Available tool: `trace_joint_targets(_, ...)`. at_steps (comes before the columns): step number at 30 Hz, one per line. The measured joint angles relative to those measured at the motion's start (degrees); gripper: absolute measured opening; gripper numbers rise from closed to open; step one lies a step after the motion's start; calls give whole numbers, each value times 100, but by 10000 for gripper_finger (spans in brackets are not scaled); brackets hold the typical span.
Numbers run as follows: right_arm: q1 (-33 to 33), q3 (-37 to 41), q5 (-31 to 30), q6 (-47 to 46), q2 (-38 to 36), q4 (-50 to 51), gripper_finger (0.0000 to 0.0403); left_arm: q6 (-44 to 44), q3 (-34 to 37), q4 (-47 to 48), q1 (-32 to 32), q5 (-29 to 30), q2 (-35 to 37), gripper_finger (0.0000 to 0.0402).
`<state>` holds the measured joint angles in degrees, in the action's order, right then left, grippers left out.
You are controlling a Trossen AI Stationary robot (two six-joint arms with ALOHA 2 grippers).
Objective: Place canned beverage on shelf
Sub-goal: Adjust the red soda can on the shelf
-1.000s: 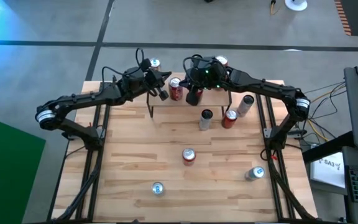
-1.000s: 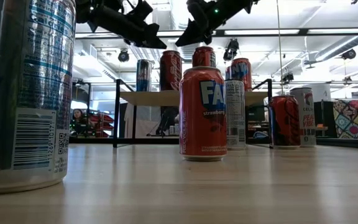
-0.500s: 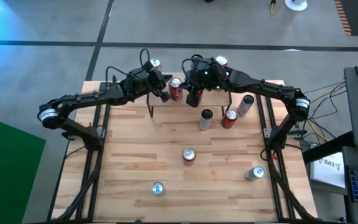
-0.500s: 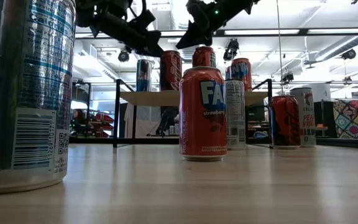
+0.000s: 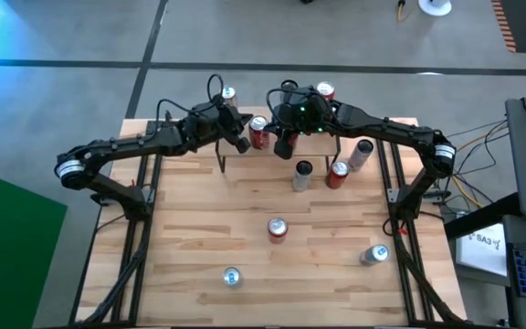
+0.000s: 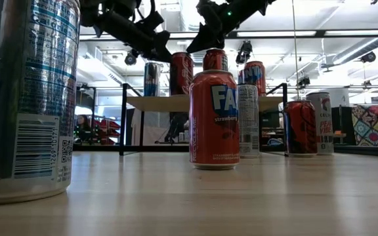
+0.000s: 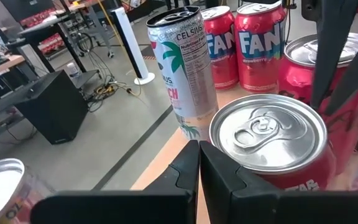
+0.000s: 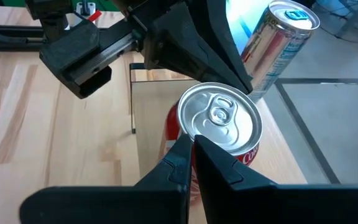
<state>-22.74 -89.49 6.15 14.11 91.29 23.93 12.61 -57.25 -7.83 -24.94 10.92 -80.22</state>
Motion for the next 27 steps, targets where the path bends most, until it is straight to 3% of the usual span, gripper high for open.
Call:
trace_joint_targets(21,-33,-93,-344,238,-52,69,12,-136,9,766,95,25,413,0)
trace_joint_targets(27,-28,-94,-282,195,-57,89,12,-26,9,791,92,466,413,0)
